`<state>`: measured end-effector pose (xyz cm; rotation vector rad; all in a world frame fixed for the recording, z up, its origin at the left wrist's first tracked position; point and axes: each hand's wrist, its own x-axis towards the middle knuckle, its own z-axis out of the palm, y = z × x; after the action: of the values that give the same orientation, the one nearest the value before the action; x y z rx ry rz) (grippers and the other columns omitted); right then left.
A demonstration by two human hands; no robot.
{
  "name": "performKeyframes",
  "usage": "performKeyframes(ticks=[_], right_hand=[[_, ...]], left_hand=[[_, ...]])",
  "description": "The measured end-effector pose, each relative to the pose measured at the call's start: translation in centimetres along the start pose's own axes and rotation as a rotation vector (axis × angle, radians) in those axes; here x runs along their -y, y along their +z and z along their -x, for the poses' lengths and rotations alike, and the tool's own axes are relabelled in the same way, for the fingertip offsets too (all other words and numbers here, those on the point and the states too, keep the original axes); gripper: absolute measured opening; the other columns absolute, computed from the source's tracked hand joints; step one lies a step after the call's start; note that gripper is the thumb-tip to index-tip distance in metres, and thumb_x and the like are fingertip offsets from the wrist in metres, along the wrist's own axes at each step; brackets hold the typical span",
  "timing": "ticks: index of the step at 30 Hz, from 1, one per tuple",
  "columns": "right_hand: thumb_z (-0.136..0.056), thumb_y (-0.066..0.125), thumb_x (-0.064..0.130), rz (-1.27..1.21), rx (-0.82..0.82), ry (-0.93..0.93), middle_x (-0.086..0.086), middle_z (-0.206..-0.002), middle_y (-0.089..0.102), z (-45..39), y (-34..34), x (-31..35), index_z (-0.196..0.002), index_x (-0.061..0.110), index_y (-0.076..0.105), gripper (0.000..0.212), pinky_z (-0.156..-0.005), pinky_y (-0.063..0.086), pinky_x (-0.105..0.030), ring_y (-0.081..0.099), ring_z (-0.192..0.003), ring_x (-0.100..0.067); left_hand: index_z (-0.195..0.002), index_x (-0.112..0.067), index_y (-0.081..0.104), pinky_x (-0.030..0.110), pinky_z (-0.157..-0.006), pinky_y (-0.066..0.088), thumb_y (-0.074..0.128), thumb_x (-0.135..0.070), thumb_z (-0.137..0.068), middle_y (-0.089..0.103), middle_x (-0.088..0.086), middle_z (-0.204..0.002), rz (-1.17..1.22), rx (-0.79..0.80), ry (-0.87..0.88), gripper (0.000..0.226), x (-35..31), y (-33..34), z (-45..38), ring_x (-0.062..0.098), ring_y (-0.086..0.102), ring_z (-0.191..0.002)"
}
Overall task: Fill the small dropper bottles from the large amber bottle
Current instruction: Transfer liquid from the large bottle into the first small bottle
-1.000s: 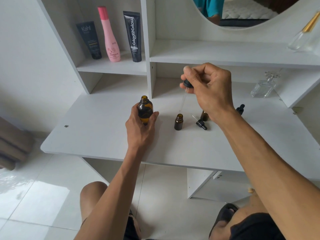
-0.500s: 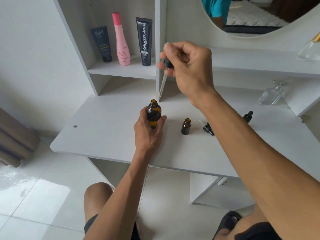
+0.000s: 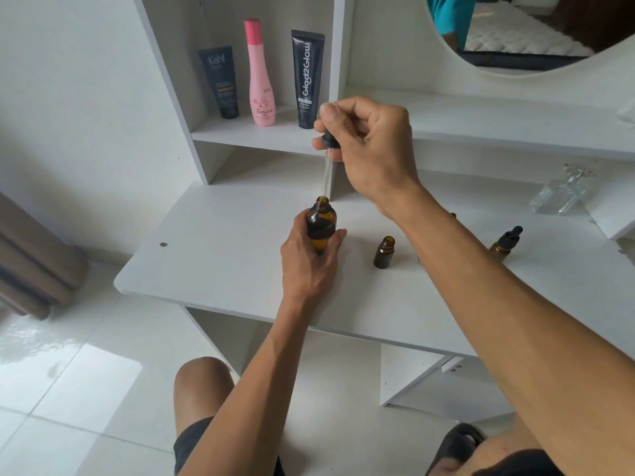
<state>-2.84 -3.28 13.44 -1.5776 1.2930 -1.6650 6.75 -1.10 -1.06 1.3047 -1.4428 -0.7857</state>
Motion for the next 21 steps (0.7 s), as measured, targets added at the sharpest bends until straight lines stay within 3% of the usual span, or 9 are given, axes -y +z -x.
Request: performKeyframes(ticks=[5, 11, 15, 18, 21], right_hand=[[-0.098, 0.063, 0.018, 0.024, -0.003, -0.002, -0.015, -0.087, 0.076, 0.0, 0.0, -0.4, -0.096, 0.001, 0.073, 0.02, -0.063, 0.056, -0.018, 0.076, -0.073, -0.017], [-0.098, 0.063, 0.02, 0.075, 0.011, 0.025, -0.016, -0.086, 0.076, 0.5, 0.1, -1.6, -0.091, 0.001, 0.072, 0.022, -0.07, 0.062, -0.033, 0.076, -0.073, -0.014], [-0.098, 0.063, 0.021, 0.104, 0.031, 0.045, -0.013, -0.084, 0.075, 1.3, 0.3, -3.0, -0.088, 0.001, 0.071, 0.024, -0.074, 0.061, -0.04, 0.076, -0.075, -0.018], [-0.098, 0.063, 0.022, 0.124, 0.051, 0.053, -0.011, -0.083, 0.076, 1.9, 0.5, -3.7, -0.089, 0.0, 0.071, 0.025, -0.069, 0.06, -0.034, 0.076, -0.076, -0.019], [-0.098, 0.063, 0.025, 0.146, 0.066, 0.059, -0.01, -0.082, 0.076, 2.2, 0.8, -4.2, -0.088, 0.001, 0.071, 0.027, -0.073, 0.061, -0.034, 0.075, -0.077, -0.02]], left_hand=[[-0.123, -0.02, 0.058, -0.001, -0.069, 0.037, 0.074, -0.029, -0.089, 0.063, -0.013, -0.095, -0.012, -0.001, 0.0, 0.038, 0.0, 0.0, 0.0, -0.021, 0.054, -0.081], [-0.123, -0.02, 0.058, -0.001, -0.068, 0.037, 0.074, -0.029, -0.089, 0.063, -0.013, -0.095, -0.015, 0.0, -0.003, 0.039, -0.1, 0.0, -0.1, -0.02, 0.055, -0.08], [-0.121, -0.021, 0.058, 0.003, -0.069, 0.04, 0.074, -0.031, -0.088, 0.067, -0.012, -0.095, -0.012, -0.004, -0.001, 0.037, 0.0, 0.0, -0.1, -0.008, 0.06, -0.08], [-0.121, -0.021, 0.059, 0.008, -0.073, 0.046, 0.074, -0.032, -0.088, 0.07, -0.009, -0.101, 0.001, -0.006, 0.007, 0.038, 0.0, 0.0, -0.1, 0.003, 0.064, -0.087], [-0.122, -0.021, 0.058, 0.006, -0.073, 0.045, 0.074, -0.031, -0.089, 0.069, -0.01, -0.101, 0.01, -0.003, 0.006, 0.038, 0.0, 0.0, -0.1, -0.006, 0.062, -0.085]])
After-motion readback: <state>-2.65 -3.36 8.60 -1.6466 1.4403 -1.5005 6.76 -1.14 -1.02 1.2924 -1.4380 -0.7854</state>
